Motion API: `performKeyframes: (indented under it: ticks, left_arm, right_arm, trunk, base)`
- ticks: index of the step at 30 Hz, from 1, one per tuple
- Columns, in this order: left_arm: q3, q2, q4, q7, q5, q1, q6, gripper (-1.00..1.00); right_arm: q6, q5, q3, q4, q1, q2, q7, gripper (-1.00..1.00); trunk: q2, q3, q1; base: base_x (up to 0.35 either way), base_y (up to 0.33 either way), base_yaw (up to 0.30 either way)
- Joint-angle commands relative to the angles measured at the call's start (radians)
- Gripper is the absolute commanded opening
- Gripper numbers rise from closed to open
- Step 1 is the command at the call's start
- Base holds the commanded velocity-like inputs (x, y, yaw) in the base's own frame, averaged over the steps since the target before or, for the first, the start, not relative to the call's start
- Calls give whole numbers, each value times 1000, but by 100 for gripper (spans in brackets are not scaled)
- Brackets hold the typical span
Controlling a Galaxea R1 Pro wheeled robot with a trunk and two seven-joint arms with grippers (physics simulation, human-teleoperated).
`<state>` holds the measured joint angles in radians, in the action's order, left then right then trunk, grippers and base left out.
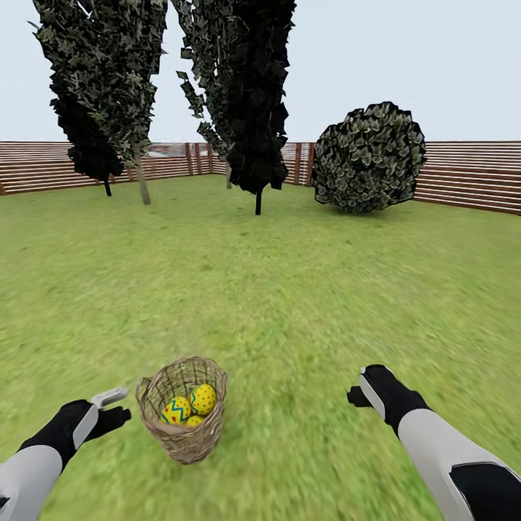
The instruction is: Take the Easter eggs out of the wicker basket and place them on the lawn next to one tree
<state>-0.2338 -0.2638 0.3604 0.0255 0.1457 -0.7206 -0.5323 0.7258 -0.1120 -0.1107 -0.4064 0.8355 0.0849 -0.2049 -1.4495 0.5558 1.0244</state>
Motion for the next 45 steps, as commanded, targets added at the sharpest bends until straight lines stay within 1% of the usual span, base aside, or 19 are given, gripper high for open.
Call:
performKeyframes:
  ticks: [1,6,13,19,45]
  left_arm:
    - [-4,5,2,22,9,0,-5,100]
    - [-4,10,2,36,9,0,-5,100]
    - [-3,6,3,33,11,0,-5,100]
    - [-2,7,3,34,11,0,-5,100]
    - [-4,9,8,42,11,0,-4,100]
  right_arm:
    - [4,-11,-7,-2,0,1,-7,100]
    - [4,-11,-8,0,0,0,-7,100]
    - [4,-11,-9,0,0,-2,-7,100]
    - [4,-11,-9,0,0,-3,-7,100]
    - [3,-11,-9,1,-1,-14,-7,100]
  trunk:
    - [-1,1,1]
    - [-1,1,1]
    - [-1,1,1]
    - [-1,1,1]
    - [-1,1,1]
  base:
    - [332,0,0]
    - [332,0,0]
    - [321,0,0]
    - [178,0,0]
    - [9,0,0]
